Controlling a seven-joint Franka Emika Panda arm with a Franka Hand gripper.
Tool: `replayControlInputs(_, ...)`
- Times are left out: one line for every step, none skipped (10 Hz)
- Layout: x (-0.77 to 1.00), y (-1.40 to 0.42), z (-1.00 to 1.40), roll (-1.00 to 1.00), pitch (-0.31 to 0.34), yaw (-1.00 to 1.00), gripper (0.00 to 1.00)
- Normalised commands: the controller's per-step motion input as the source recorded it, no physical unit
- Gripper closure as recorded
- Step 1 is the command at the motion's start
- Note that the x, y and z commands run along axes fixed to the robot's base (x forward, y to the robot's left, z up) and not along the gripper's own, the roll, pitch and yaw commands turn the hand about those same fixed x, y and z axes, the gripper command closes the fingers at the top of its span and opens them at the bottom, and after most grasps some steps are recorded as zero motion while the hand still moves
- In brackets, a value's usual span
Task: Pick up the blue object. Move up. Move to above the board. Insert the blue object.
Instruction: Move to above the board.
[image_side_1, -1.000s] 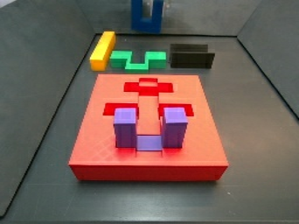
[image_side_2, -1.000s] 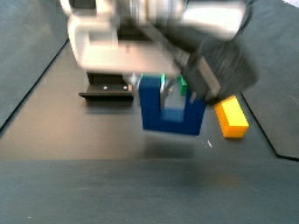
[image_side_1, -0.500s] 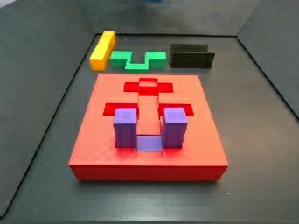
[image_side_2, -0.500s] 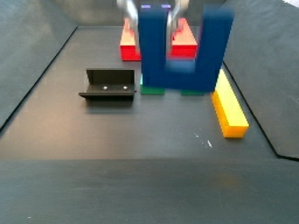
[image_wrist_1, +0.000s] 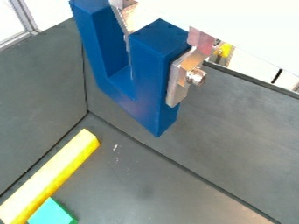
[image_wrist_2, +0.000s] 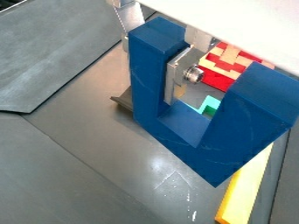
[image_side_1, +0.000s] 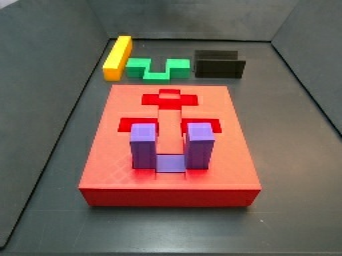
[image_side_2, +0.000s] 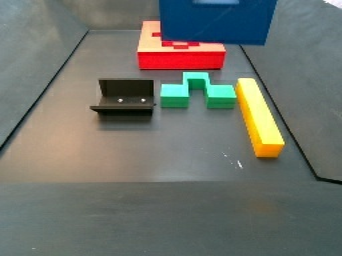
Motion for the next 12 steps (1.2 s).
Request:
replayControlInputs(-0.15, -1.4, 0.13, 0.06, 0.118, 0.69, 1.0)
replayControlInputs(-0.15, -1.4, 0.13, 0.1, 0.08, 0.62, 1.0)
replayControlInputs(-0.16, -1.4, 0.13, 0.13, -0.002, 0.43, 1.0)
replayControlInputs(-0.17, -1.4, 0.13, 0.08, -0.028, 0.27, 1.0)
replayControlInputs(-0.16, -1.4, 0.12, 0.06, -0.027, 0.15, 1.0)
replayControlInputs(-0.16, -1.4, 0.12, 0.06, -0.015, 0.07, 1.0)
replayControlInputs(-0.16, -1.4, 0.13, 0.05, -0.009, 0.04, 1.0)
replayControlInputs(-0.17, -1.4, 0.13, 0.04, -0.003, 0.03, 1.0)
replayControlInputs(-0.16, -1.4, 0.13, 0.02, 0.006, 0.02, 1.0)
replayControlInputs(-0.16, -1.4, 0.14, 0.01, 0.01, 0.02, 1.0)
replayControlInputs(-0.16, -1.4, 0.15, 0.0, 0.014, 0.01, 1.0)
replayControlInputs(-0.15, -1.4, 0.16, 0.0, 0.023, 0.01, 1.0)
